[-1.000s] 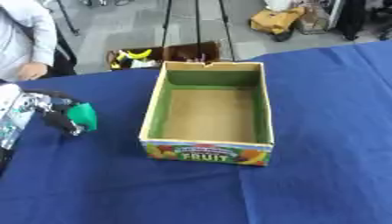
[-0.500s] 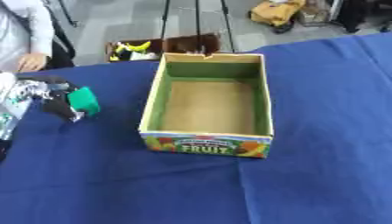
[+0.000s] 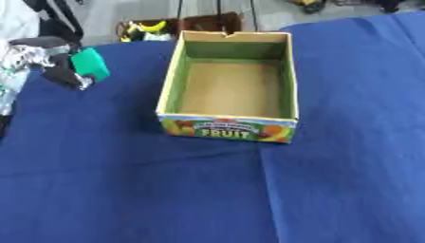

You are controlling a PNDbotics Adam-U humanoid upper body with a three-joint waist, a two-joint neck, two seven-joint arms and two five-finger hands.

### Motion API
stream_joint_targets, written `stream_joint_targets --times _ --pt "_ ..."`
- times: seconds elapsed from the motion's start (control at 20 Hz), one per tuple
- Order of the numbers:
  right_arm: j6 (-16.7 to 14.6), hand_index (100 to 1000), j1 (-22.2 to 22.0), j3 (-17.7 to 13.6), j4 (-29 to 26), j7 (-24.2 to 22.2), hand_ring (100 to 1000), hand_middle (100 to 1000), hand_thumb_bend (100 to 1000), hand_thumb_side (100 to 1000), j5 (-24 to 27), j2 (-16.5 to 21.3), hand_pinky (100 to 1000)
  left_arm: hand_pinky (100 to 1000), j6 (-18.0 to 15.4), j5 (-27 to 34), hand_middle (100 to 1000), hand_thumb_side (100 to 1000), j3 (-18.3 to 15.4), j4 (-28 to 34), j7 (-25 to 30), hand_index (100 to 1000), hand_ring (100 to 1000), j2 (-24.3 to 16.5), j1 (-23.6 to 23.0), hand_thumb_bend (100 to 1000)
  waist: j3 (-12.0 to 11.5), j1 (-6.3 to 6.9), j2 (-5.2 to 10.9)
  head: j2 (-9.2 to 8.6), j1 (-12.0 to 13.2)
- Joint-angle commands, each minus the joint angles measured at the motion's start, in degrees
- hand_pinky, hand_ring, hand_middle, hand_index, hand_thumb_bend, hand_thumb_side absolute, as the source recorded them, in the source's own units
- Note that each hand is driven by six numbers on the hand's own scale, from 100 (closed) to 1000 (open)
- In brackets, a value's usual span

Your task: Pick up objects on the table and place them in the box.

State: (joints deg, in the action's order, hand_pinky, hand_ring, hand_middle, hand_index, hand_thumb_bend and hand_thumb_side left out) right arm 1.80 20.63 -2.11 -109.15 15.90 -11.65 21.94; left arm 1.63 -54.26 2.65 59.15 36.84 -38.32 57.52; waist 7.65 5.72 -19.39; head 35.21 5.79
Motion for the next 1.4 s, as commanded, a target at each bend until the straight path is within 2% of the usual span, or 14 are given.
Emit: stream_joint_targets --times 0.05,0.3,0.65,0.95,1.4 --pt "-0.19 911 0.24 -0.30 -0.45 -0.06 905 823 100 1000 -0.04 0.61 866 416 -0.24 -0.29 503 448 0.17 2.82 -0.79 774 472 -2.00 1.95 100 -0.25 -0.34 1.82 0.73 0.13" --pt "-0.25 911 -0.05 -0.19 -0.42 -0.15 905 823 100 1000 -0.07 0.43 867 405 -1.62 -0.06 501 442 1.77 8.76 -1.24 773 466 -0.66 3.58 100 -0.42 -0.19 2.53 0.97 -0.61" --pt "-0.32 912 -0.29 0.14 -0.48 -0.49 906 823 100 1000 -0.05 0.23 867 407 -1.37 2.15 507 447 4.81 16.33 -0.35 775 465 4.95 7.16 100 -0.13 0.37 3.19 0.73 -1.16" --pt "-0.24 912 -0.26 0.39 -0.55 -0.69 906 823 100 1000 0.17 -0.03 868 406 -0.87 2.38 510 452 7.38 16.15 0.69 775 466 10.88 10.04 100 0.61 0.73 3.19 0.21 -0.86" --pt "-0.33 912 0.16 0.74 -0.77 -1.07 906 823 100 1000 0.48 -0.19 868 403 -1.32 3.81 513 462 10.17 11.91 1.29 772 469 17.47 11.29 100 1.45 1.21 2.99 -0.42 -0.60"
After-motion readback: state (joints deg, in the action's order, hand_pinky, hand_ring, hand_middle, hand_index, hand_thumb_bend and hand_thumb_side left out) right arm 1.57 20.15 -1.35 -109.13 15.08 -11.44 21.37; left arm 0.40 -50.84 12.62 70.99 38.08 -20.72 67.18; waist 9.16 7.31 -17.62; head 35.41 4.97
